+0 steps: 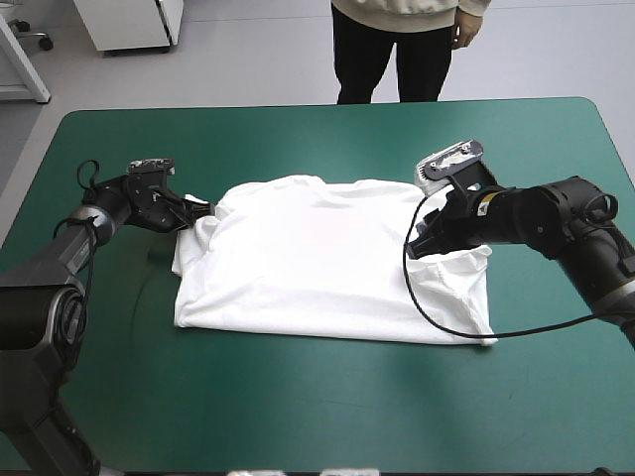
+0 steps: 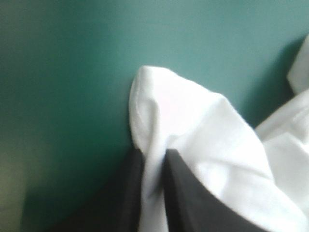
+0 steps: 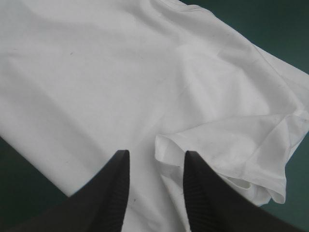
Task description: Fold the cloth
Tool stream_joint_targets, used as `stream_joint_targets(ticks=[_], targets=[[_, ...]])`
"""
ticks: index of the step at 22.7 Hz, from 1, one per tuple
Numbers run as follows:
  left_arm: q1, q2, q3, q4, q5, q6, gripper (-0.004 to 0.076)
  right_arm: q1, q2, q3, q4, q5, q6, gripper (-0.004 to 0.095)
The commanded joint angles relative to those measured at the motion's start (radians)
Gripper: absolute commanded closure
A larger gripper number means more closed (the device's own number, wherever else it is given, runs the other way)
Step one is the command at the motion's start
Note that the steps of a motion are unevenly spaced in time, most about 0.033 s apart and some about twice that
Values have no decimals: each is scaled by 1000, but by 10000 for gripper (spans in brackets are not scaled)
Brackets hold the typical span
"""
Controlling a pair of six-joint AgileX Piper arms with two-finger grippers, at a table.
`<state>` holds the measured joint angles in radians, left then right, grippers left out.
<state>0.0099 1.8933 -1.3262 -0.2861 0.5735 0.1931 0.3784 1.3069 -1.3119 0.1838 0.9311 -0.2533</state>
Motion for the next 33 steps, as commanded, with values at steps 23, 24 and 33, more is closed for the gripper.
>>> stream_joint_targets(ticks=[23, 24, 33], targets=[[-374, -196, -168, 161, 365, 88, 733, 2, -34, -28, 1, 18, -2, 561], [-396, -180, -168, 159, 369, 88, 733, 2, -34, -28, 1, 18, -2, 561], [-425, -52, -172, 230, 351, 80, 470, 2, -34, -28, 6, 24, -4, 549]])
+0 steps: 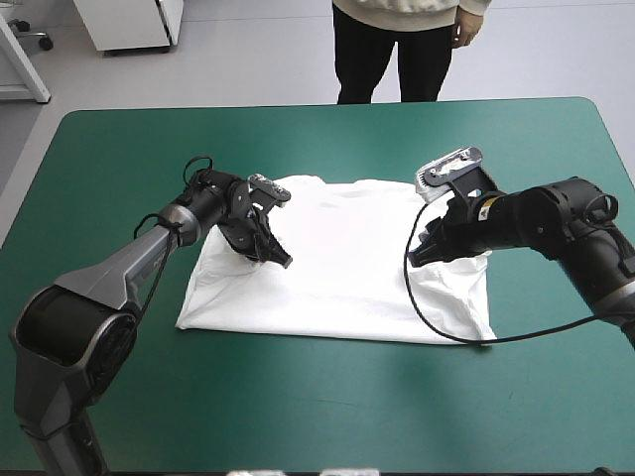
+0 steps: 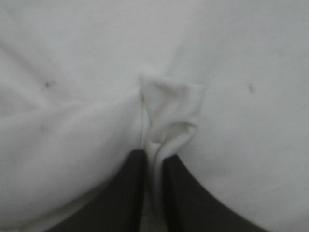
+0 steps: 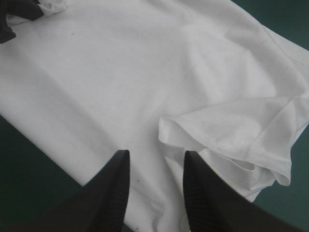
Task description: Fold the cloth
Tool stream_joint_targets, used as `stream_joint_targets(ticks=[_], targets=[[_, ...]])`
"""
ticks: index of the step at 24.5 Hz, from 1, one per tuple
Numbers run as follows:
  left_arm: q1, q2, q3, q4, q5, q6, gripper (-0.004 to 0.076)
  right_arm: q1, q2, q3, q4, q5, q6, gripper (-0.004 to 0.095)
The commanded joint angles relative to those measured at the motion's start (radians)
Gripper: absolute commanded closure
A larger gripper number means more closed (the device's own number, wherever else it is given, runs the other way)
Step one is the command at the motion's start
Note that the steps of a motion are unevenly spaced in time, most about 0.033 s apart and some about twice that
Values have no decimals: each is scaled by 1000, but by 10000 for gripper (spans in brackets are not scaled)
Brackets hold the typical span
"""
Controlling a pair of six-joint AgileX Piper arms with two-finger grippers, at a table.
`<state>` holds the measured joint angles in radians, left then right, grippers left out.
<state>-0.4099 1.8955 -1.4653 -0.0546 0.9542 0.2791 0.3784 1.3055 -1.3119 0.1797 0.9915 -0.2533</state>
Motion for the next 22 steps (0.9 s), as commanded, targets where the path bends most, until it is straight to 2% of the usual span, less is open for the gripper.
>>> stream_joint_targets(ticks=[1, 2, 3, 5, 8, 11, 17, 22], targets=[[-5, -54, -41, -6, -17, -6, 395, 2, -36, -28, 8, -36, -4, 539], [-5, -69, -66, -6, 21, -18, 281, 2, -46, -30, -6, -38, -2, 519], [-5, -87, -81, -3, 43, -24, 258, 2, -56, -35, -20, -38, -2, 514], [-5, -169, -115, 26, 73, -29, 262, 2, -94, -60, -105, -22, 56, 506], [-5, -348, -120, 188, 143, -132, 262, 2, -185, -58, -266, 126, 162, 507], [15, -458, -44, 274, 200, -207, 262, 2, -264, 26, -286, 145, 217, 507], [163, -630, 244, 137, 142, -207, 262, 2, -382, 228, -284, 79, 317, 507], [274, -672, 461, 26, 24, -196, 262, 2, -397, 338, -252, 12, 339, 505]])
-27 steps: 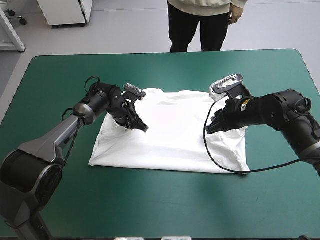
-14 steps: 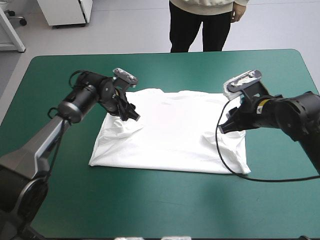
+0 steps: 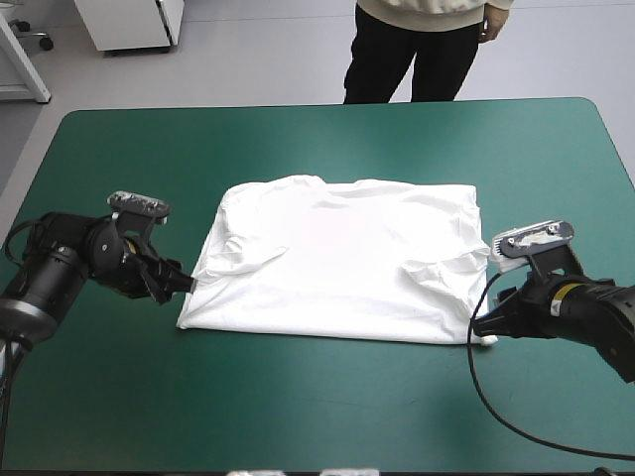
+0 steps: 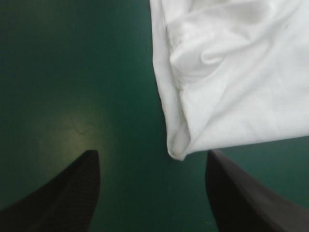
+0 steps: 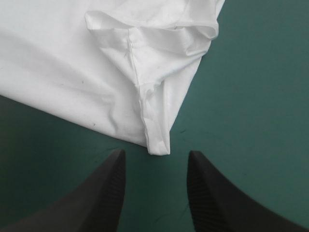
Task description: Fold the cloth
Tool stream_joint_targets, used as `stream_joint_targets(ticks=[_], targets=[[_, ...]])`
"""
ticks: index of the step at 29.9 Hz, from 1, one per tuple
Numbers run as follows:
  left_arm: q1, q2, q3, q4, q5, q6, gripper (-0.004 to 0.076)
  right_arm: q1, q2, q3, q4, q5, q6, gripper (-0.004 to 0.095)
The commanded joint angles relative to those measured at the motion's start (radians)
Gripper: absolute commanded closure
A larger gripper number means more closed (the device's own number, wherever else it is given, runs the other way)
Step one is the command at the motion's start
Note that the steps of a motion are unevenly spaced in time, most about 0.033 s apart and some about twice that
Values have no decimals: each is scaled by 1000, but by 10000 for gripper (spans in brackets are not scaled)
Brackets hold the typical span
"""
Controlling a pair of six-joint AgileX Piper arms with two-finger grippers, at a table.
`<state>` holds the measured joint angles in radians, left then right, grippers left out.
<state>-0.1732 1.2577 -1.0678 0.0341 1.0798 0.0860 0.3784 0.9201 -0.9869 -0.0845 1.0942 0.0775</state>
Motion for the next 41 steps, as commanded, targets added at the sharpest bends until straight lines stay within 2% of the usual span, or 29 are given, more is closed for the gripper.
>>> stream_joint_targets(ticks=[1, 5, 12, 23, 25, 26, 31, 37, 41], targets=[[45, -27, 97, -66, -134, -3, 262, 2, -12, 25, 23, -112, 8, 501], [47, 33, 172, -109, -188, 16, 262, 2, -8, 36, 49, -159, 8, 499], [47, 146, 203, -192, -276, 67, 262, 2, -5, 36, 49, -161, 8, 499], [47, 234, 203, -179, -263, 64, 266, 2, -3, 36, 49, -160, 8, 504], [47, 234, 203, -177, -236, 73, 309, 2, -3, 36, 49, -152, 8, 507], [47, 234, 203, -177, -221, 78, 358, 2, -3, 36, 49, -147, 8, 507], [47, 234, 203, -177, -188, 99, 727, 2, -3, 36, 49, -106, 8, 507], [47, 234, 203, -179, -198, 100, 733, 2, 51, 44, 49, -72, 18, 492], [47, 234, 203, -177, -203, 103, 733, 2, 153, 114, 49, -98, 16, 338]])
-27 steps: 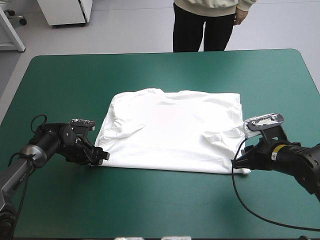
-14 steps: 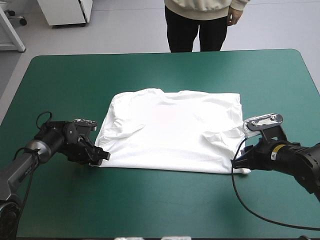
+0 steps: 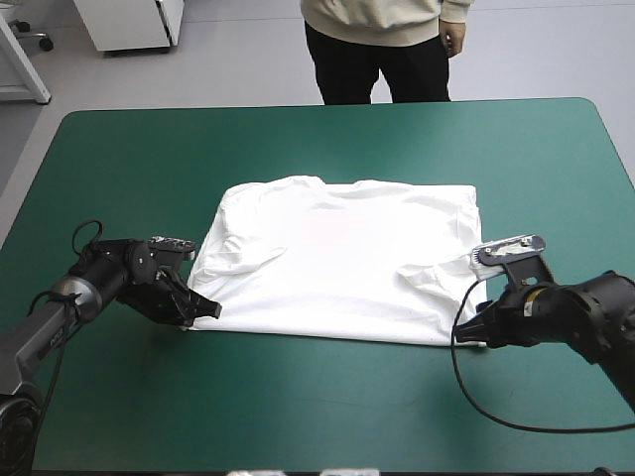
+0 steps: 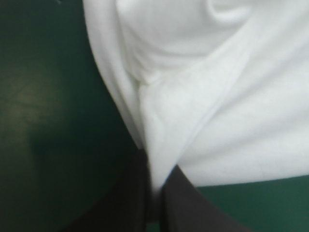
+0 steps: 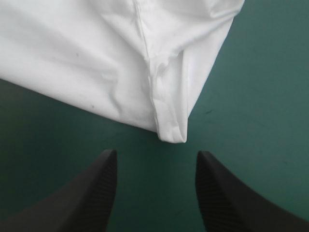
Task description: Fold the cloth
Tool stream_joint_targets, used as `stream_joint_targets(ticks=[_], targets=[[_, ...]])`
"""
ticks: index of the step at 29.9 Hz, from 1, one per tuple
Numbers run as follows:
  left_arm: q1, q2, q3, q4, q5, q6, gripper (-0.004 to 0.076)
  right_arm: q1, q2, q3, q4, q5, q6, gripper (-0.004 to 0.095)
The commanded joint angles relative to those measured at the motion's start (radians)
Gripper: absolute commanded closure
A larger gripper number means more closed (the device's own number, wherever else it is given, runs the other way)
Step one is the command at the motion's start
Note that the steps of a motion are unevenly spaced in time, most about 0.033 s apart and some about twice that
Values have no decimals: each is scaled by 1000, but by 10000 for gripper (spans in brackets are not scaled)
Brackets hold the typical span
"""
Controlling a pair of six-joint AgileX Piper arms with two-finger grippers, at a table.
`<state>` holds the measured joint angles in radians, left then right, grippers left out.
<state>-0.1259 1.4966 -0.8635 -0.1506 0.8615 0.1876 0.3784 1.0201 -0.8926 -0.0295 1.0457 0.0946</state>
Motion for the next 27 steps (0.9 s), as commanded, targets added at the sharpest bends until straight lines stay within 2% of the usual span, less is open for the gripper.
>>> stream_joint_targets(ticks=[1, 5, 8, 12, 18, 21, 27], targets=[[0, -4, -1, 8, 15, 9, 733, 2, 83, 43, -6, -75, -1, 302], [0, -4, -1, 8, 19, 14, 733, 2, 185, 104, -15, -224, 17, 311], [0, -4, -1, 8, 19, 16, 733, -9, 237, 115, -13, -281, 30, 351], [0, -4, -1, 8, 17, 18, 733, -46, 268, 115, -15, -311, 40, 359], [0, -4, -1, 8, 15, 18, 733, -91, 288, 130, -8, -262, -1, 397], [0, -4, -1, 8, 14, 20, 733, -91, 288, 156, 36, -269, -41, 463], [0, -4, -1, 12, 14, 20, 733, -91, 288, 238, 46, -307, -53, 695]])
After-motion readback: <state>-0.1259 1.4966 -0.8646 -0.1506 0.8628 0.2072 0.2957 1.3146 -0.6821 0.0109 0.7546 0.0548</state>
